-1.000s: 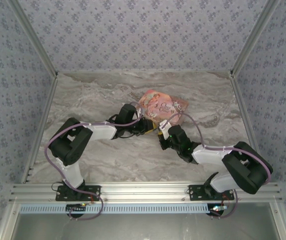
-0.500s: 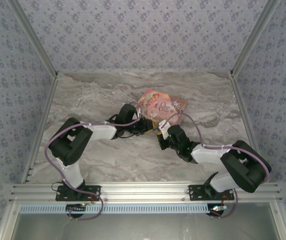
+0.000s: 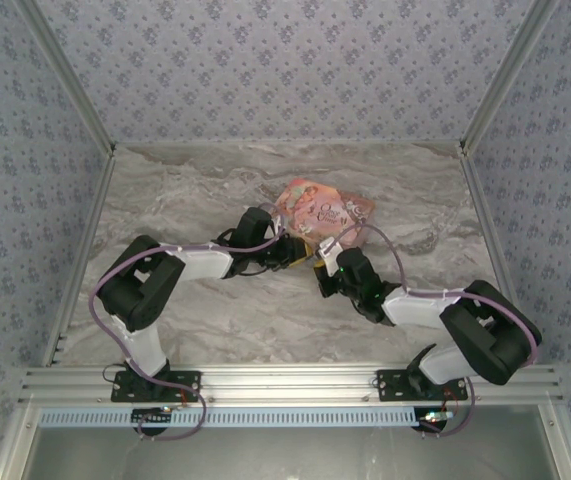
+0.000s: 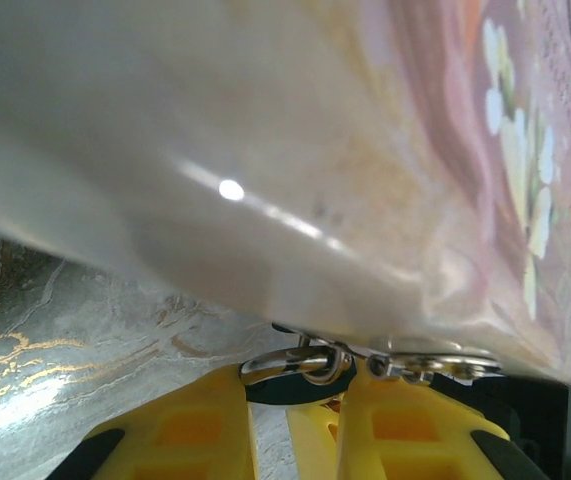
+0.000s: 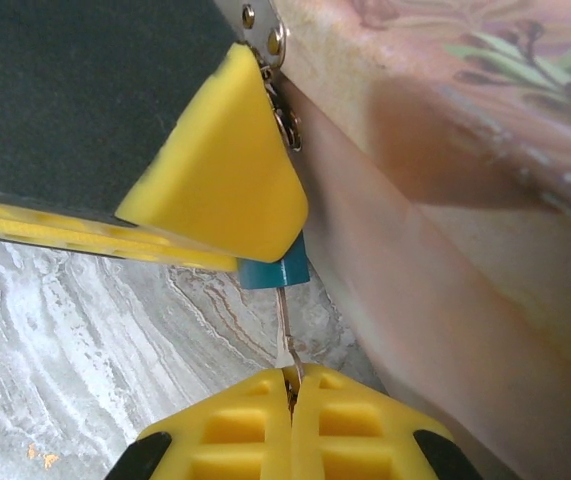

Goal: Unlock the padlock with the key

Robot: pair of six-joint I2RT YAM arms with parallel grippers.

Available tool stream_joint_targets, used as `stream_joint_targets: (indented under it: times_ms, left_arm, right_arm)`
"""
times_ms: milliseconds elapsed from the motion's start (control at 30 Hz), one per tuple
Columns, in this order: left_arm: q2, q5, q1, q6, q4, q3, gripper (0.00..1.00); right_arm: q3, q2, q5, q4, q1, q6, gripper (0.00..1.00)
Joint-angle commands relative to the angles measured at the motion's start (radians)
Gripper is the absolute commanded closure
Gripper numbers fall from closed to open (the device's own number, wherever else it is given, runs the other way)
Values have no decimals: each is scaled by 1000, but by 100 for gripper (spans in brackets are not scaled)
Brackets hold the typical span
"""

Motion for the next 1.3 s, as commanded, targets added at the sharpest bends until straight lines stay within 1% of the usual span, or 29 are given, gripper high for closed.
stream_joint_targets:
  times_ms: [0, 233, 533, 800, 1067, 1267]
  left_arm:
    - [-54, 76, -27, -22, 15, 13, 81]
    - [-60, 79, -34, -31, 16, 18, 81]
    - [-61, 83, -41, -34, 12, 25, 81]
    - [-58, 82, -56, -38, 14, 29, 81]
    - [-53, 83, -60, -53, 30, 28, 81]
    - [-48, 85, -60, -54, 36, 23, 81]
  right_arm:
    - [16, 1, -54, 125, -31, 45, 100]
    - [32, 1, -101, 111, -45, 36, 100]
    - [54, -4, -162, 142, -77, 53, 100]
    - [92, 13, -185, 158, -83, 52, 100]
    - [120, 14, -249, 172, -90, 62, 100]
    - [114, 13, -313, 198, -120, 100, 100]
